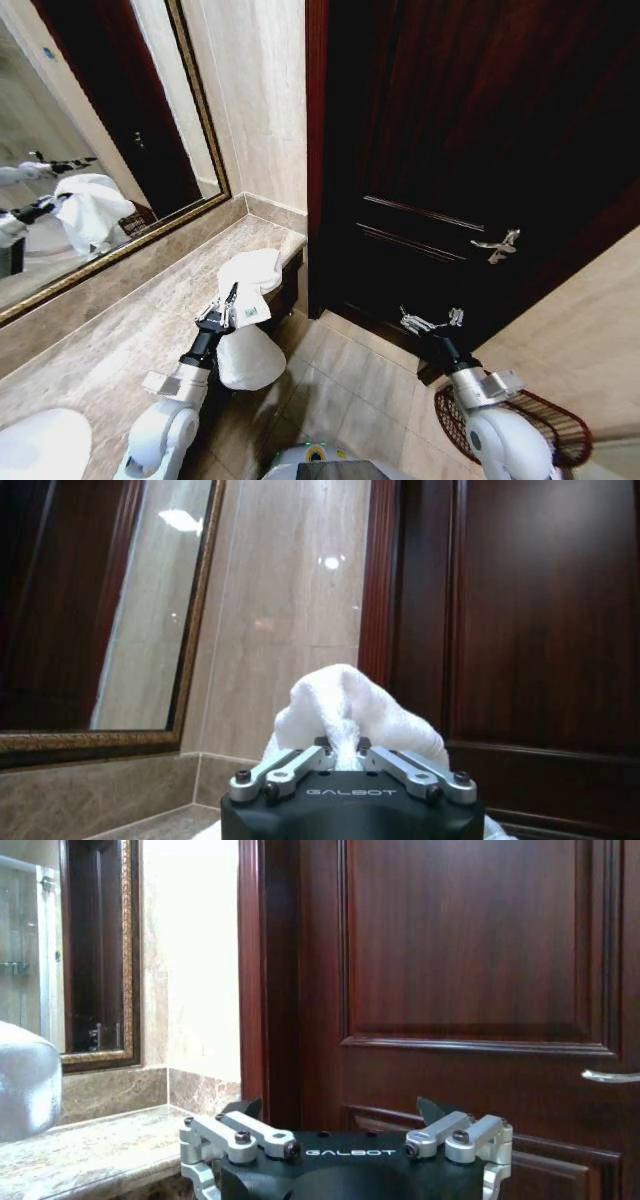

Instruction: Discard the used towel into the hamper.

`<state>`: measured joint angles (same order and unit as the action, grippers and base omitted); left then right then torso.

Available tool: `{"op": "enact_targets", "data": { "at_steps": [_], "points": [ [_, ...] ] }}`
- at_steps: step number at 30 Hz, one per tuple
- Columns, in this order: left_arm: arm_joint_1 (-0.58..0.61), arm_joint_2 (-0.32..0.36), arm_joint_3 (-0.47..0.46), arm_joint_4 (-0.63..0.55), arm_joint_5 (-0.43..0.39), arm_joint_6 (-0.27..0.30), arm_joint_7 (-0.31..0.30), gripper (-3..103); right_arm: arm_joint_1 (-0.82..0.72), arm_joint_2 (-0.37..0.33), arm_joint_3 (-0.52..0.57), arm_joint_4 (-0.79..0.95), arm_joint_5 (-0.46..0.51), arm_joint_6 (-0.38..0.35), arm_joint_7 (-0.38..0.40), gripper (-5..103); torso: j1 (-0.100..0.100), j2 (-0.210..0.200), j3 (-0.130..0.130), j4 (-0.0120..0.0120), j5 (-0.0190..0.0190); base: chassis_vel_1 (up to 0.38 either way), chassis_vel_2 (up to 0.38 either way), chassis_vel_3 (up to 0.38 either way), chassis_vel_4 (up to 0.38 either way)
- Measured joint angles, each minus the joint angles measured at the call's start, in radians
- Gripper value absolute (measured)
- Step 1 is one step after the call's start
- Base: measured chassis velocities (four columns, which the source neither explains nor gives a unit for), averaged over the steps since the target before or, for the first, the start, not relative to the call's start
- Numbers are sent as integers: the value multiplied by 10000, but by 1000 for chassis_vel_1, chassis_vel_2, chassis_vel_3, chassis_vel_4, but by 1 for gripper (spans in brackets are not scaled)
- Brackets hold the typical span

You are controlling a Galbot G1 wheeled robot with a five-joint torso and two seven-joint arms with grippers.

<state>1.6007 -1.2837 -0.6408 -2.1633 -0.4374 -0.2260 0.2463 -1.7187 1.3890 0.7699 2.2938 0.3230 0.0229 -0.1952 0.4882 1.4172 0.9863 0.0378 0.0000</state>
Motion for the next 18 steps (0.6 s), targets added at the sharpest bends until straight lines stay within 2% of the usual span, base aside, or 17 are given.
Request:
{"op": "enact_targets", "data": {
  "at_steps": [18],
  "points": [
    [35, -75, 28, -1, 64, -100, 96, 5, -62, 4, 18, 6, 5, 56, -46, 100, 1, 0, 0, -1, 0, 56, -47, -52, 45]
  ]
}}
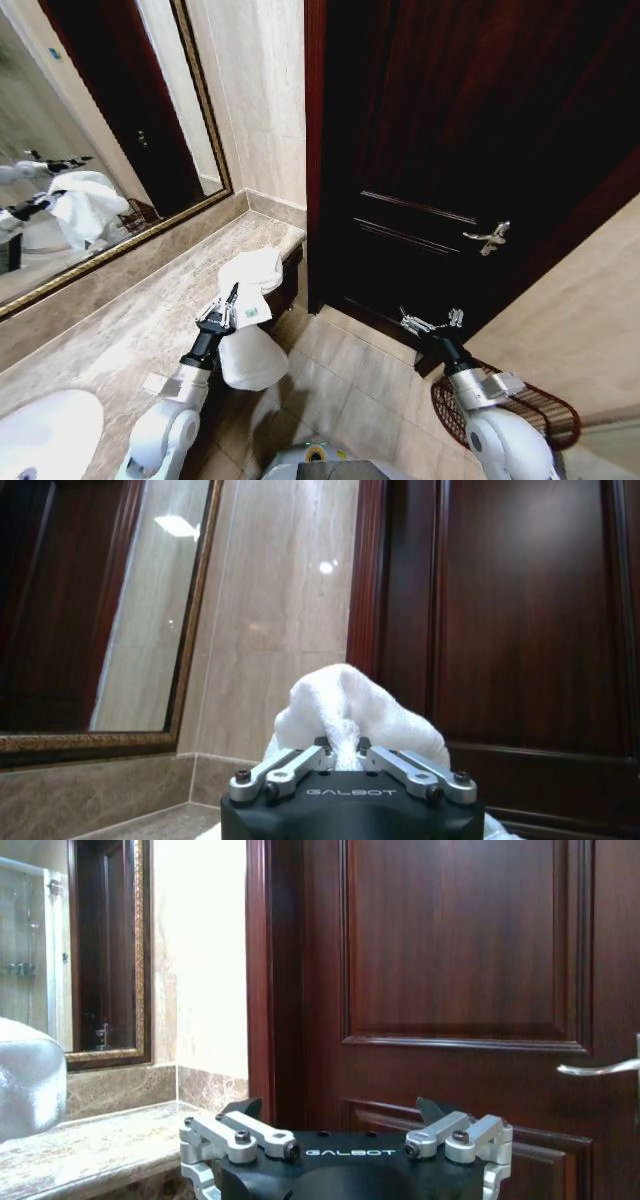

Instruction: Discard the used towel into the hamper.

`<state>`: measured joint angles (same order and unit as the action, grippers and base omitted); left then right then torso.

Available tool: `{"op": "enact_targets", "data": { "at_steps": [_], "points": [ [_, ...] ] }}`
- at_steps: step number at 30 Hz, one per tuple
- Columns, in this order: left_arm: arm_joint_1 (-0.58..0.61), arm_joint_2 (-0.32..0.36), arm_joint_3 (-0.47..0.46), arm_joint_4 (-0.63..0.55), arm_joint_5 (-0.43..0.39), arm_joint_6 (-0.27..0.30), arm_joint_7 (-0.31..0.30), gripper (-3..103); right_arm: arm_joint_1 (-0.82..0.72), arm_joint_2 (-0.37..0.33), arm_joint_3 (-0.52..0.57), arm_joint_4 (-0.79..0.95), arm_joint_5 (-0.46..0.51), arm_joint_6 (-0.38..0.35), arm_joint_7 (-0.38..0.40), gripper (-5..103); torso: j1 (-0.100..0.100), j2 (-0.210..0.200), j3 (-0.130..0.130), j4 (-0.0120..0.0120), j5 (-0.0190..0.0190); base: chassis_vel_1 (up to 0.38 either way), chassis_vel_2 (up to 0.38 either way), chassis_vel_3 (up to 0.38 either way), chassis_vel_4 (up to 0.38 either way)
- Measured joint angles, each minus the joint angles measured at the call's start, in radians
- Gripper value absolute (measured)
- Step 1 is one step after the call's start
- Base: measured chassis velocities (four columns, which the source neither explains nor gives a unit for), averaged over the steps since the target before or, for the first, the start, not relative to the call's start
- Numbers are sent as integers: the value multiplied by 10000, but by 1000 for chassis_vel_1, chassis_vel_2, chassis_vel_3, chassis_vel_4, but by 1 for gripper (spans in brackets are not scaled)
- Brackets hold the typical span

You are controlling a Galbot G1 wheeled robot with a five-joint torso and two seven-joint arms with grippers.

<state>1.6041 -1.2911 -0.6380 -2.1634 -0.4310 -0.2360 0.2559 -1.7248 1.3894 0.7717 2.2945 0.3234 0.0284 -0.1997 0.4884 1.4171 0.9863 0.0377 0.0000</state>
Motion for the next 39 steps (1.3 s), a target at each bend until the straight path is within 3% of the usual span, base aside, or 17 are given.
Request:
{"op": "enact_targets", "data": {
  "at_steps": [22, 39],
  "points": [
    [-37, -42, -3, 126, 259, -98, 334, 5, -4, 36, -14, -139, 2, 168, -41, 100, -1, 0, 0, 0, 0, 61, -71, -68, 56],
    [-45, -45, 10, 206, 300, -141, 525, 5, 10, 75, -20, -248, 6, 301, -16, 100, 0, 0, 0, 0, 0, -51, -56, -54, -49]
  ]
}}
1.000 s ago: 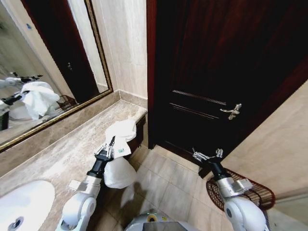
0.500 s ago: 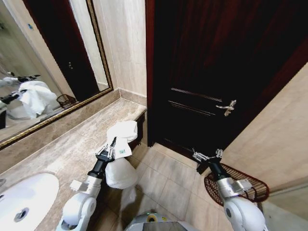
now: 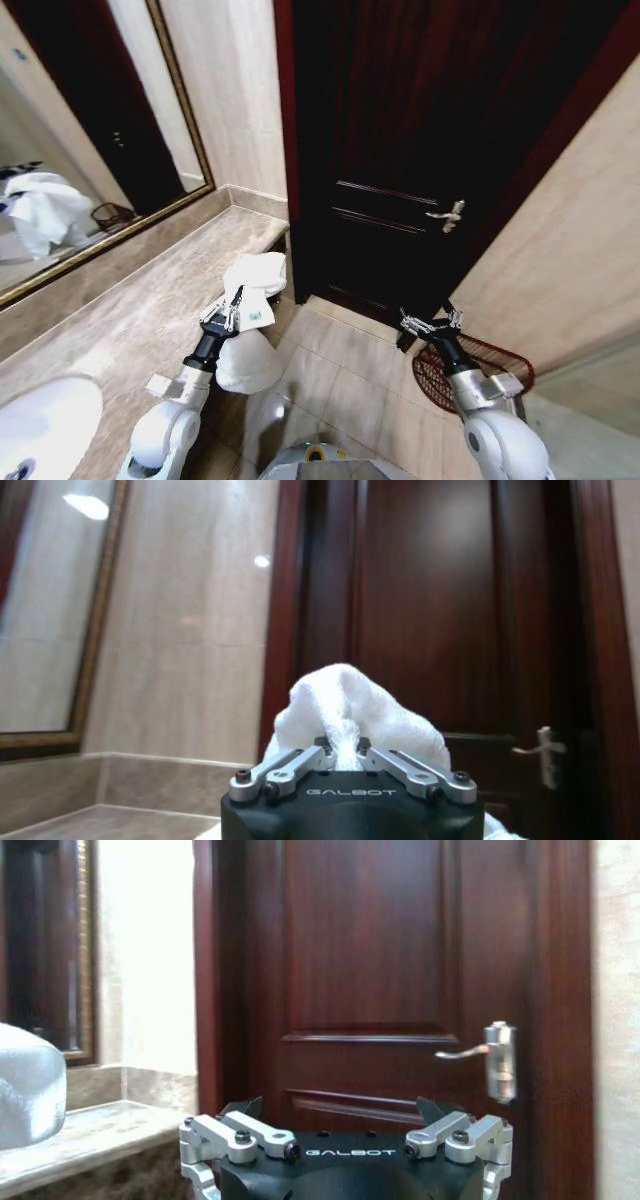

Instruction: Discard the used towel into the hamper.

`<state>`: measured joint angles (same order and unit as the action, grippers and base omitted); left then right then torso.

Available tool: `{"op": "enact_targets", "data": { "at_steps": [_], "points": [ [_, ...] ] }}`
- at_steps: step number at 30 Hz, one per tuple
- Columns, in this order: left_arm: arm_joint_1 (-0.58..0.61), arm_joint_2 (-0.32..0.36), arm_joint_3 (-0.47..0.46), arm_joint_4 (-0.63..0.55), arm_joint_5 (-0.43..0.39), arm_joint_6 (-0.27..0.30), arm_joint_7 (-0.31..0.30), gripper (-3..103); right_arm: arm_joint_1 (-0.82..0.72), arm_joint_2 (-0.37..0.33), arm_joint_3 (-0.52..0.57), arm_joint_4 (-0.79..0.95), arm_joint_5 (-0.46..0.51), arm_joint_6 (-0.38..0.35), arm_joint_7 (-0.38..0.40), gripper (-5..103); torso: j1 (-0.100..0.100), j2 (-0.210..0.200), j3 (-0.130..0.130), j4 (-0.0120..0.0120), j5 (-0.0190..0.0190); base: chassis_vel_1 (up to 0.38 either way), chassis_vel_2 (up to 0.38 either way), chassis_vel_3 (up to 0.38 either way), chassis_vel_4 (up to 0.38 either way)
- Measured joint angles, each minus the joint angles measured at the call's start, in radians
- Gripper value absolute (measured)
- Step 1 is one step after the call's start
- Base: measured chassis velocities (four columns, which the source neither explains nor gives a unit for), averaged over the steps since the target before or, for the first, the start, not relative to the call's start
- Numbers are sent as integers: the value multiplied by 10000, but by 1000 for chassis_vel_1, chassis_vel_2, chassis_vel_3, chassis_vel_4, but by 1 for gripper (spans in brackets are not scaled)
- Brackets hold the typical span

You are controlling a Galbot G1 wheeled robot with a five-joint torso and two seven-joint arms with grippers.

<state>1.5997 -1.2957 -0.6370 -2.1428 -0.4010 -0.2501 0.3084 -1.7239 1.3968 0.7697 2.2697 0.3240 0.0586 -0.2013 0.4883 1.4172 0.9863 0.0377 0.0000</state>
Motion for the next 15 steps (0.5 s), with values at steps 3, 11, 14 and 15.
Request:
{"op": "enact_targets", "data": {
  "at_steps": [3, 11, 14, 15],
  "points": [
    [-1, -3, -1, 12, 5, -5, 29, 5, 5, -12, 20, -35, 14, 18, 14, 100, 0, 0, 0, 0, 0, -105, -96, -100, -102],
    [-12, 1, -3, 13, 22, -6, 38, 5, 12, -12, 21, -105, 24, 79, 21, 100, 1, 0, 0, -1, -1, -115, -129, -130, -130],
    [-20, -6, 15, 14, 33, -7, 41, 5, -7, -15, 25, -120, 25, 114, 31, 100, 0, 0, 0, -2, 0, -105, -129, -125, -147],
    [-20, -6, 15, 14, 33, -7, 41, 5, -7, -15, 25, -120, 25, 114, 31, 100, 0, 0, 0, -2, 0, -112, -122, -115, -144]
  ]
}}
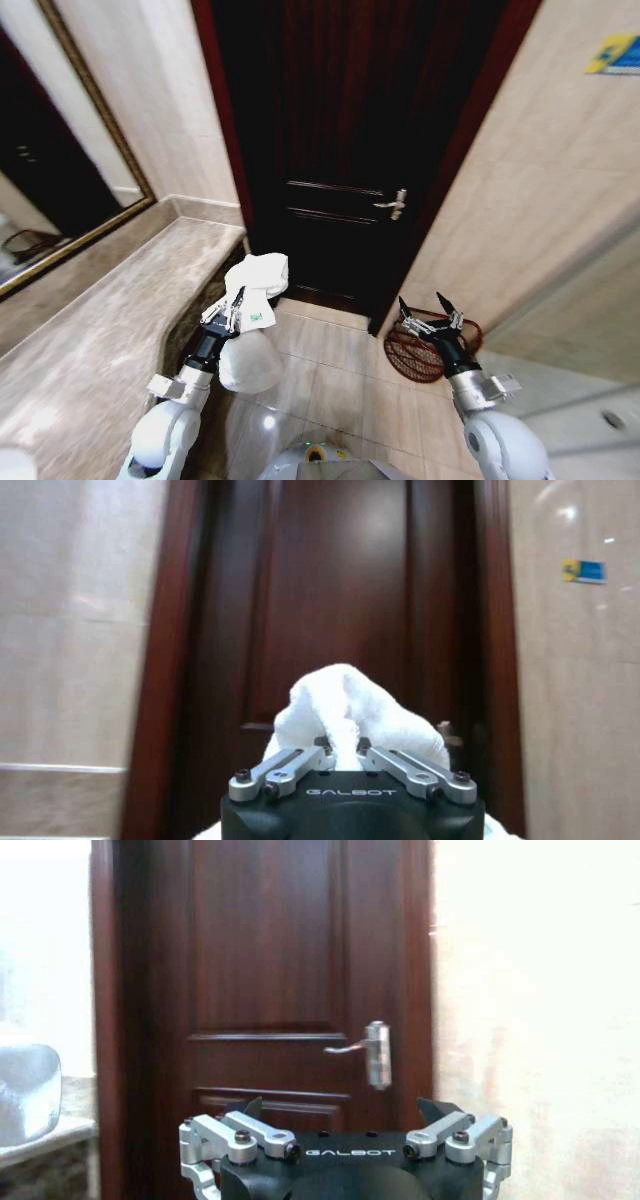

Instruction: Discard the used towel into the hamper.

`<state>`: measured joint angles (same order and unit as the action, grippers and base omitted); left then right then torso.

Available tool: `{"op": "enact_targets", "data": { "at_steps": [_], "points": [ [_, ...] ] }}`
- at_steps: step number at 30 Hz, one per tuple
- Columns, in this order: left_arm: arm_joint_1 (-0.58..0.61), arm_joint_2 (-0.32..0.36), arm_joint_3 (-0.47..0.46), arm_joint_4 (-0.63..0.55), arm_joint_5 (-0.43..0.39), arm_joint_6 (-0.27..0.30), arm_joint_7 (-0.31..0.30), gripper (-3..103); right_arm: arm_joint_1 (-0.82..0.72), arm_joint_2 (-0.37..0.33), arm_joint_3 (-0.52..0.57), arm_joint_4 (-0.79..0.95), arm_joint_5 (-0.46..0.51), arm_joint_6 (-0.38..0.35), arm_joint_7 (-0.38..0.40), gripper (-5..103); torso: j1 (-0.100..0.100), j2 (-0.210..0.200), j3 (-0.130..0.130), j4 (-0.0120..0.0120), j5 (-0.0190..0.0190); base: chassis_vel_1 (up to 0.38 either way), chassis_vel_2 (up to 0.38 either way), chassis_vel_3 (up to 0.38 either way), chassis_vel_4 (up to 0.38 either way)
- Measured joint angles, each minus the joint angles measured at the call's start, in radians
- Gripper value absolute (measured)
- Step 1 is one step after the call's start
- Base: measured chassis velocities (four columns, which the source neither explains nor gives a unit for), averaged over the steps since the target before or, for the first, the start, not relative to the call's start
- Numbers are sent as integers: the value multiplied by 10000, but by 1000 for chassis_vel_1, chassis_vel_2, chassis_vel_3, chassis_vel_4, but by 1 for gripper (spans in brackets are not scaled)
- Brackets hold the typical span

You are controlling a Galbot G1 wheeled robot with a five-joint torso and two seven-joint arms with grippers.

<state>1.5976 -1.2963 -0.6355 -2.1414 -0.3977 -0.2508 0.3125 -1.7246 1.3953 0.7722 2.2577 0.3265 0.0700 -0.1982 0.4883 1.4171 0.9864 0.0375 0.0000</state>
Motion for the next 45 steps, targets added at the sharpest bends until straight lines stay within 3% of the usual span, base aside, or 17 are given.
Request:
{"op": "enact_targets", "data": {
  "at_steps": [33, 45],
  "points": [
    [-108, -5, 8, 242, -39, -82, 160, 5, -68, 106, -27, 17, 6, 11, 149, 100, -1, 0, -1, 1, -1, -122, -124, -130, -129],
    [-151, -45, -4, 417, -63, -294, 220, 5, -319, 539, -44, -6, -161, 258, 206, 100, 0, 0, 0, 1, 1, -127, -123, -118, -128]
  ]
}}
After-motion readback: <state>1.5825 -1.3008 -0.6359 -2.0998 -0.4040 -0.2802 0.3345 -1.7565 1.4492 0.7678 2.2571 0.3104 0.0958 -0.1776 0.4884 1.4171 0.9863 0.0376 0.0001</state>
